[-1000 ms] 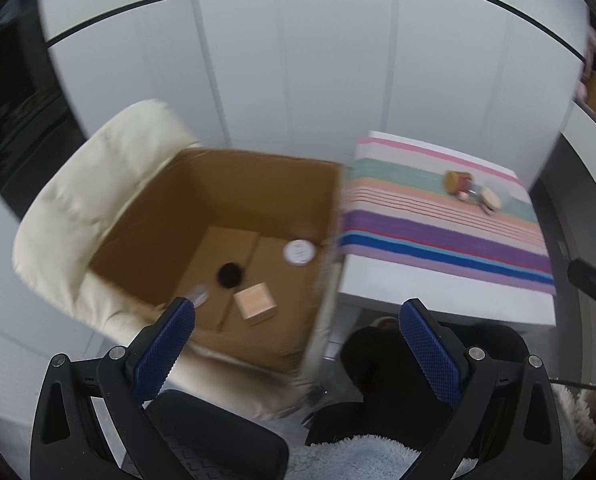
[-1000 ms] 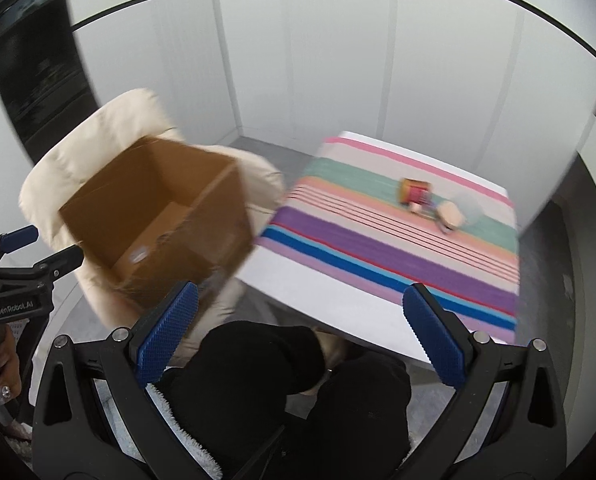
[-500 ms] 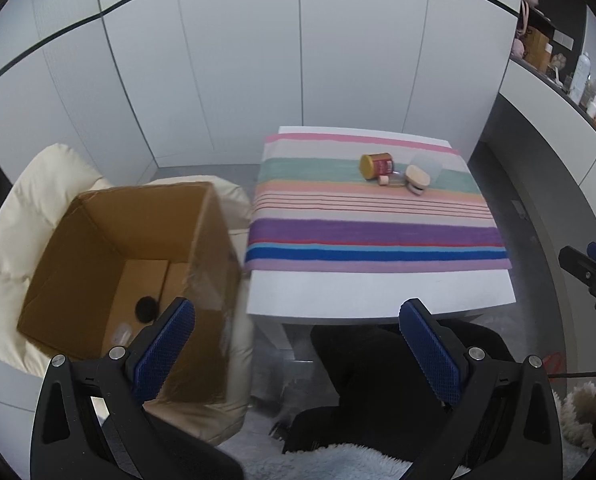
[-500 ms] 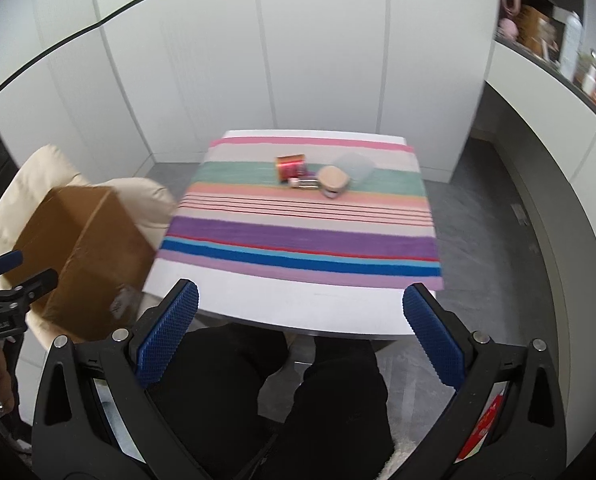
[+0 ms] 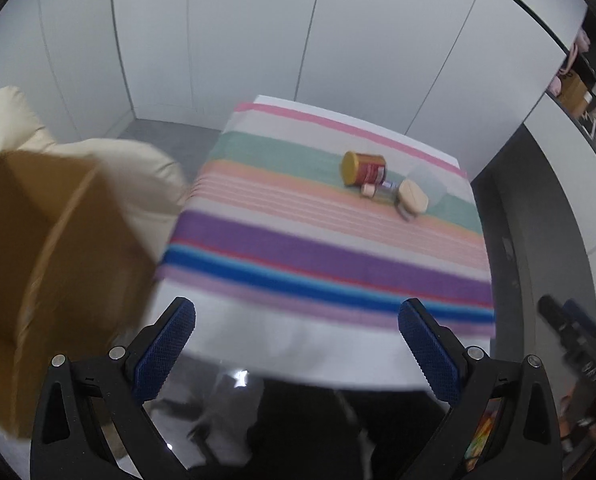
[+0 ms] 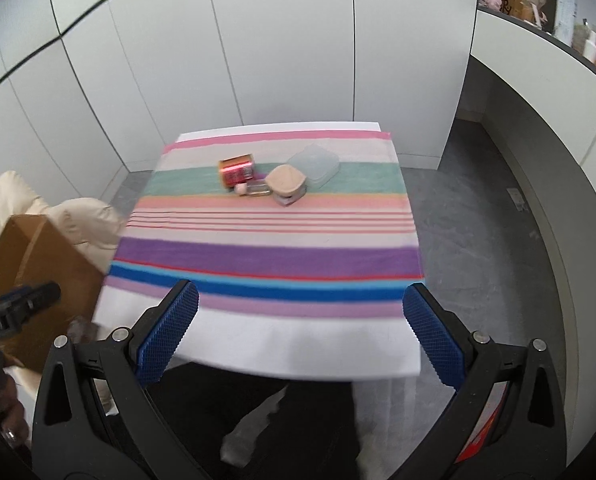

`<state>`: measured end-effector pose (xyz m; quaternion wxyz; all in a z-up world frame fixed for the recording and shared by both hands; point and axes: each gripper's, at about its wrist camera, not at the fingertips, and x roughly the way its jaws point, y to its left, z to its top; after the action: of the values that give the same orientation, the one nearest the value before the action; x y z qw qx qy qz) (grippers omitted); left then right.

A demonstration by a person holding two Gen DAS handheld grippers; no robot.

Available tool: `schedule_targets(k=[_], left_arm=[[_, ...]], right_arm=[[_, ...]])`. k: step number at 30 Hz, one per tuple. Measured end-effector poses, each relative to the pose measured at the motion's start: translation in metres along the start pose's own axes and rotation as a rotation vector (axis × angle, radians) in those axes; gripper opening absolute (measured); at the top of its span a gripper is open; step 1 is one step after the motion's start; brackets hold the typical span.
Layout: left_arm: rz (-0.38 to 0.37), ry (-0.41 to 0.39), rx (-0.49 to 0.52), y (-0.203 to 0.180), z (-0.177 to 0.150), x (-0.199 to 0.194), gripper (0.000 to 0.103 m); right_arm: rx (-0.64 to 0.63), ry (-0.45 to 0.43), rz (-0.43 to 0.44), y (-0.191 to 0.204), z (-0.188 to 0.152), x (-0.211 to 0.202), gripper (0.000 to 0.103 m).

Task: Organize objects
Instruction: 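Withdraw both tools from the box back toward the striped table, then grasp the red-gold can with the left tool while the right tool grasps the clear square lid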

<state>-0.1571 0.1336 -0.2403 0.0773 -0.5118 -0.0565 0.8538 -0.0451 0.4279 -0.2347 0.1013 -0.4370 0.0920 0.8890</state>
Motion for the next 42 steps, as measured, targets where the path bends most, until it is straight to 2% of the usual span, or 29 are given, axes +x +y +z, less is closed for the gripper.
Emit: schedule_targets(k=[8, 11, 16, 20, 22, 25, 28, 30, 32, 34, 36, 37, 38, 42], left_arm=[[-0.076, 0.066, -0.008, -0.063, 0.084, 0.105, 0.102], [-0.063, 0.101, 0.001, -0.084, 0.109, 0.157, 0.102], [-0.029, 0.152, -0.018, -0.105, 0.139, 0.234, 0.102], [0.021, 0.159, -0.033, -0.108, 0.155, 0.272, 0.102], [0.022, 0.174, -0.048, -0.105, 0.159, 0.287, 0.102], [0.038, 0.177, -0.054, -0.102, 0.160, 0.300, 0.098], [0.018, 0.192, -0.061, -0.097, 0.158, 0.308, 0.089], [0.022, 0.166, -0.036, -0.098, 0.157, 0.307, 0.083], [0.036, 0.164, -0.007, -0.101, 0.157, 0.307, 0.071], [0.041, 0.162, 0.006, -0.100, 0.159, 0.307, 0.066], [0.052, 0.152, 0.018, -0.100, 0.158, 0.304, 0.064], [0.069, 0.153, 0.026, -0.099, 0.158, 0.303, 0.063], [0.092, 0.150, 0.032, -0.099, 0.157, 0.301, 0.063], [0.102, 0.125, 0.049, -0.097, 0.156, 0.290, 0.063]], right_arm=[[-0.006, 0.011, -0.009, -0.053, 0.051, 0.139, 0.103], [-0.035, 0.031, 0.007, -0.068, 0.068, 0.191, 0.103], [-0.194, 0.022, 0.053, -0.065, 0.088, 0.256, 0.103], [-0.321, 0.006, 0.079, -0.048, 0.100, 0.291, 0.103], [-0.367, -0.004, 0.094, -0.040, 0.104, 0.302, 0.103], [-0.424, -0.017, 0.116, -0.027, 0.107, 0.314, 0.103], [-0.471, -0.029, 0.144, -0.013, 0.110, 0.323, 0.103], [-0.487, -0.033, 0.140, -0.004, 0.114, 0.326, 0.103], [-0.501, -0.039, 0.146, 0.006, 0.117, 0.328, 0.097], [-0.499, -0.036, 0.133, 0.013, 0.119, 0.330, 0.092], [-0.470, -0.051, 0.093, 0.012, 0.121, 0.332, 0.089], [-0.422, -0.067, 0.041, 0.012, 0.122, 0.331, 0.087], [-0.390, -0.065, 0.030, 0.011, 0.122, 0.331, 0.087], [-0.268, -0.048, 0.004, 0.007, 0.122, 0.323, 0.087]])
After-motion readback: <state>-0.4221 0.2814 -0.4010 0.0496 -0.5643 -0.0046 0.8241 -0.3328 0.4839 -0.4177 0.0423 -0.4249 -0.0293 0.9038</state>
